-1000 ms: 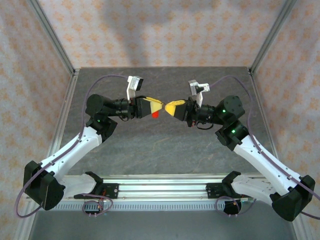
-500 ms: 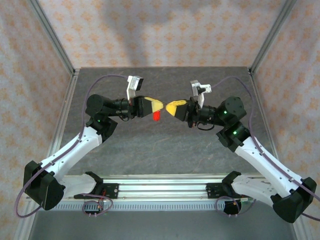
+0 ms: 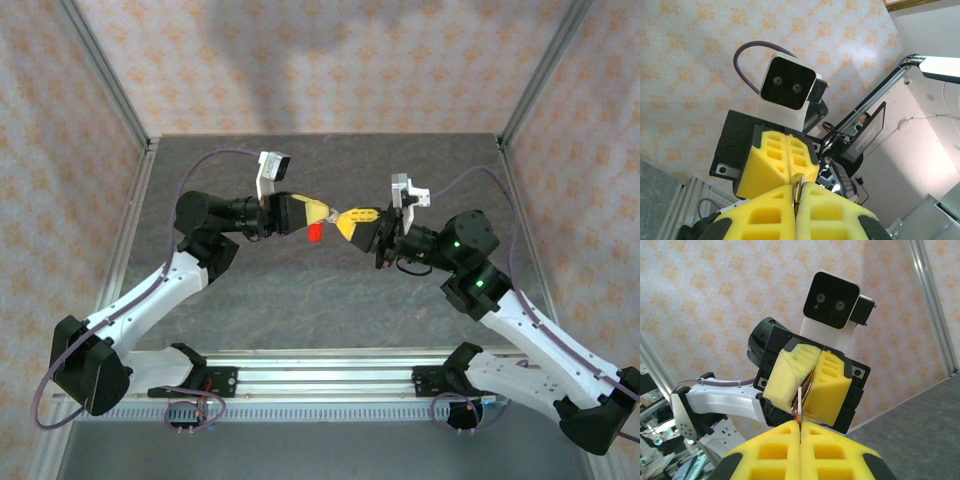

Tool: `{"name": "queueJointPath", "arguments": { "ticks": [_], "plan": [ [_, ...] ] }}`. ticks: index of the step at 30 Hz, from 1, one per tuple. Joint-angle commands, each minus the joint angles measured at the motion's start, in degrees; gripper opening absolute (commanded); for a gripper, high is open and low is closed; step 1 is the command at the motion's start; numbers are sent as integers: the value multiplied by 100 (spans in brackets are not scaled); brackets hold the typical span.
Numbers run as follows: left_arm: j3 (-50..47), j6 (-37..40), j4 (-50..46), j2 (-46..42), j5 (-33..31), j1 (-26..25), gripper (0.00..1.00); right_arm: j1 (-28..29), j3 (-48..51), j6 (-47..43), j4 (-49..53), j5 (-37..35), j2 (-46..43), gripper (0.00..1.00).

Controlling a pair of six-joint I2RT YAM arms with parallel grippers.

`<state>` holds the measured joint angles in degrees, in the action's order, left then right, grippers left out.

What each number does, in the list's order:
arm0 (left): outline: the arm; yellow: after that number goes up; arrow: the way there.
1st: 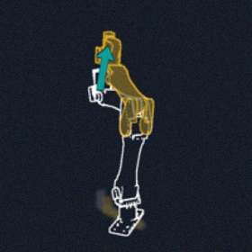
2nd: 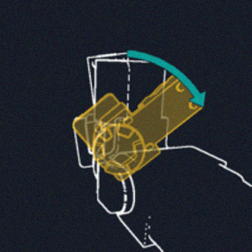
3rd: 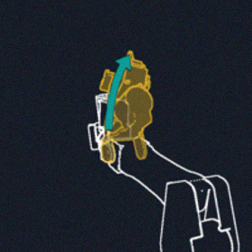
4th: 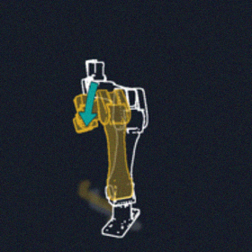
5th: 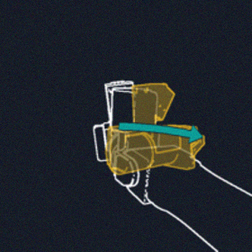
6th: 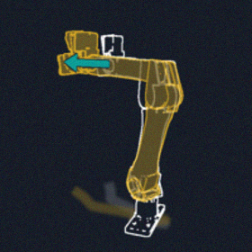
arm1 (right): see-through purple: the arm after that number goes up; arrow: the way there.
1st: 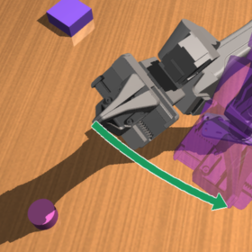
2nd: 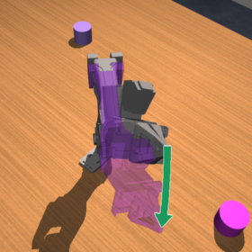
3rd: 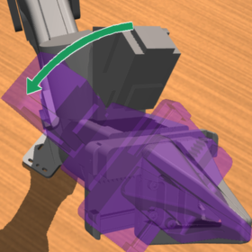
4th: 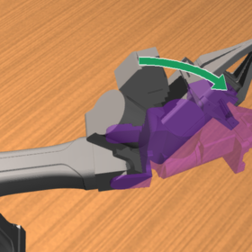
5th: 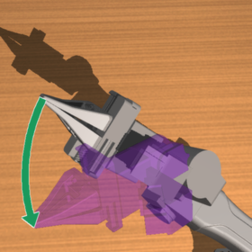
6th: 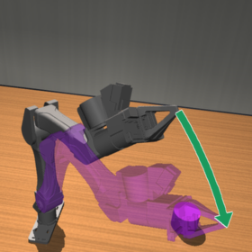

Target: Remove the keys from the keyring

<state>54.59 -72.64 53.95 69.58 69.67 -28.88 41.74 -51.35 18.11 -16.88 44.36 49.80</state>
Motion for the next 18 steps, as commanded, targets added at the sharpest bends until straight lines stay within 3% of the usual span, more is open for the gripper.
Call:
{"name": "queueJointPath", "arguments": {
  "ticks": [1,18],
  "plan": [
    [48,-216,880,-61,-466,92,0,130,160,-359,264,-260,-222,0],
    [36,-417,1179,-16,-603,119,0,851,575,-916,70,-1157,-407,0]
  ]
}}
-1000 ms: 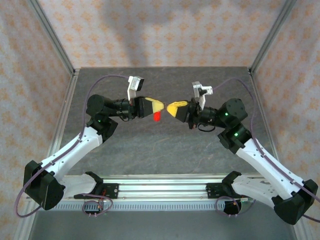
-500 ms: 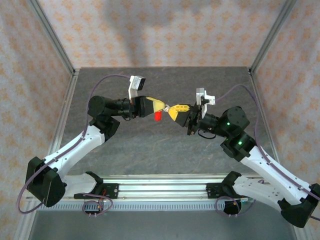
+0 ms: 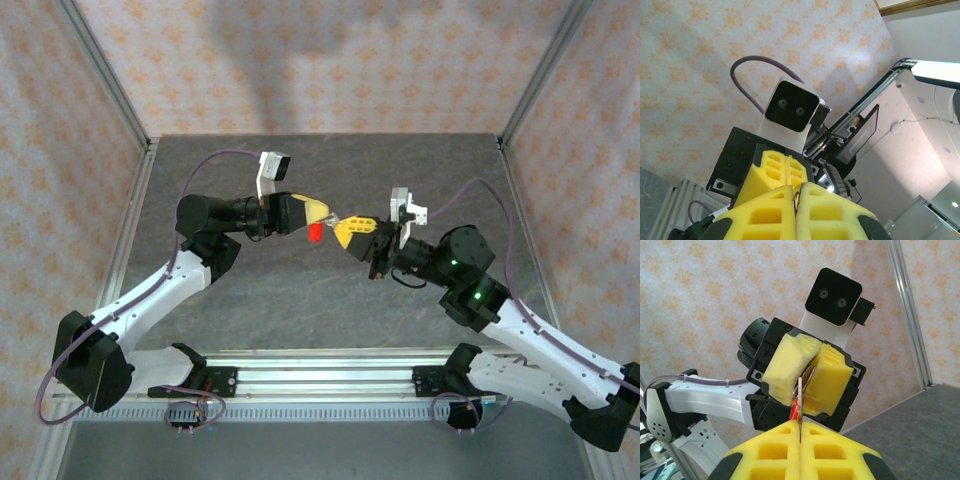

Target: Remove the keys from the keyring

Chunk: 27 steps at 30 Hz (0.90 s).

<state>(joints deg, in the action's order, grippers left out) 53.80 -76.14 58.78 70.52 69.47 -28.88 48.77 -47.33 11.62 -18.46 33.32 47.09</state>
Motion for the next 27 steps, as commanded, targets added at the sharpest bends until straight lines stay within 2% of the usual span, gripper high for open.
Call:
{"name": "queueJointPath", "arguments": {
  "ticks": [1,6,10,15,21,27],
  "plan": [
    [106,-67,698,-117,-597,119,0,159,203,-269,199,-105,-145,0],
    [100,73,481,-143,-541,115,0,167,36,-194,384,-522,-126,0],
    [42,414,4,-227,-553,114,0,163,-281,-173,679,-781,10,13],
    [-22,729,-396,-357,-601,105,0,167,-519,-139,837,-839,205,15],
    [-29,886,-719,-429,-592,109,0,166,-530,-63,634,-846,229,28],
    [-46,1165,-1104,-522,-636,110,0,167,-623,-62,552,-757,243,32]
  ]
}}
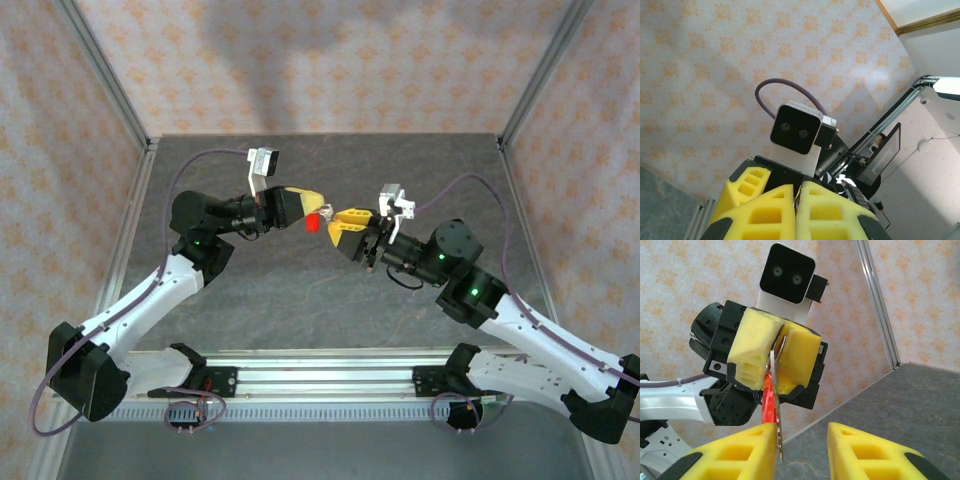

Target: Remove the keys from the keyring

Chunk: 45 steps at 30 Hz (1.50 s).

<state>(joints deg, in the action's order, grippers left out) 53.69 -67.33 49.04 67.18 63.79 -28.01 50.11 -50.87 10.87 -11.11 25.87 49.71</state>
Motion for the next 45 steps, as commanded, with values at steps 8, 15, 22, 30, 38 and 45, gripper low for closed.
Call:
{"name": "queueJointPath", "arguments": {
  "ticks": [8,15,22,30,38,45],
  "plan": [
    [-60,291,-147,-170,-95,-12,0,39,-450,20,-282,16,216,32],
    [-33,325,-222,-179,-104,-33,0,43,-537,48,-301,47,378,24],
    [-83,334,-189,-196,-203,-44,0,43,-565,53,-314,-83,440,1],
    [-100,326,-105,-318,-490,-29,2,43,-173,-110,-330,-194,214,0],
    [-159,221,75,-305,-681,-24,2,333,-107,-537,-240,-331,138,0],
    [-175,-87,506,-205,-727,-29,5,675,-160,-926,-84,-755,232,0]
  ]
}}
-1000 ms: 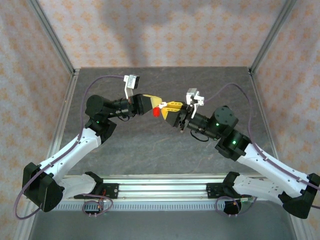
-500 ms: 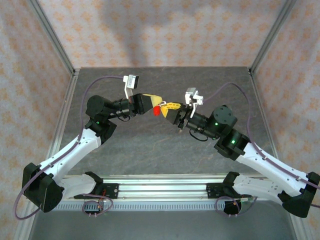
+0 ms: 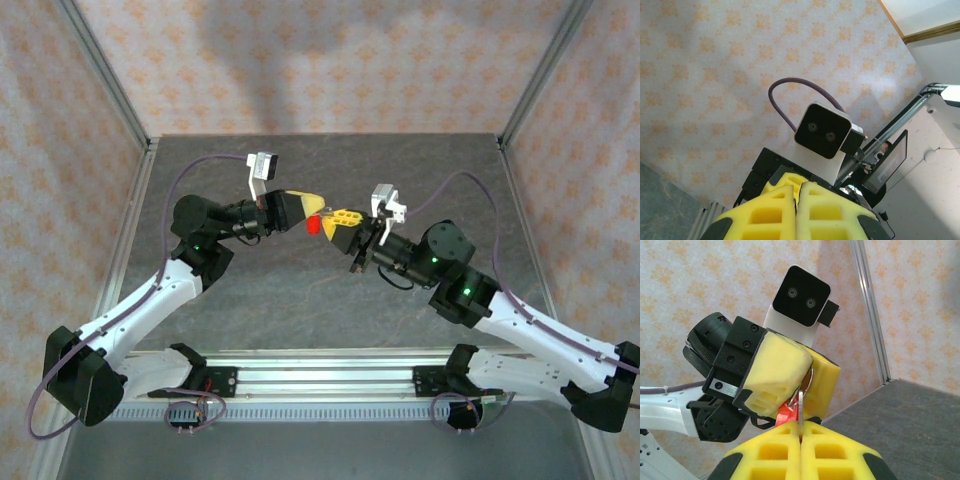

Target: Remove the keys from the keyring

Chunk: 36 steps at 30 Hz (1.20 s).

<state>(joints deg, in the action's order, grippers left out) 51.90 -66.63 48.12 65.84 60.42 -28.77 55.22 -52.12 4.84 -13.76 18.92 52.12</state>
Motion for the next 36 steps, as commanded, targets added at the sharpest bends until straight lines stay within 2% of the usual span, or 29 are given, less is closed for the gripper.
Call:
{"name": "queueJointPath", "arguments": {
  "ticks": [1,7,10,17,20,21,24,27,31,36],
  "plan": [
    [4,-166,597,-72,-387,50,6,173,-12,-331,174,-106,-32,0],
    [4,-222,692,-81,-400,48,7,208,13,-490,270,-170,-123,0],
    [-10,-290,720,-72,-421,48,1,216,20,-527,241,-57,-114,0],
    [-29,-327,881,-29,-385,44,0,252,-99,-436,227,-248,-28,0],
    [-57,-289,811,-21,-347,39,0,250,-268,-380,181,-357,3,15],
    [-57,-274,797,-28,-346,32,0,244,-343,-404,195,-342,36,17],
    [-88,-219,795,-44,-347,26,0,245,-510,-436,251,-304,135,18],
    [-94,-206,630,-54,-323,16,0,248,-559,-419,226,-281,197,14],
    [-110,-175,576,-72,-308,0,0,254,-587,-393,115,-362,220,22],
    [-129,-162,560,-72,-290,-31,0,248,-762,-444,206,-432,272,20]
  ]
}}
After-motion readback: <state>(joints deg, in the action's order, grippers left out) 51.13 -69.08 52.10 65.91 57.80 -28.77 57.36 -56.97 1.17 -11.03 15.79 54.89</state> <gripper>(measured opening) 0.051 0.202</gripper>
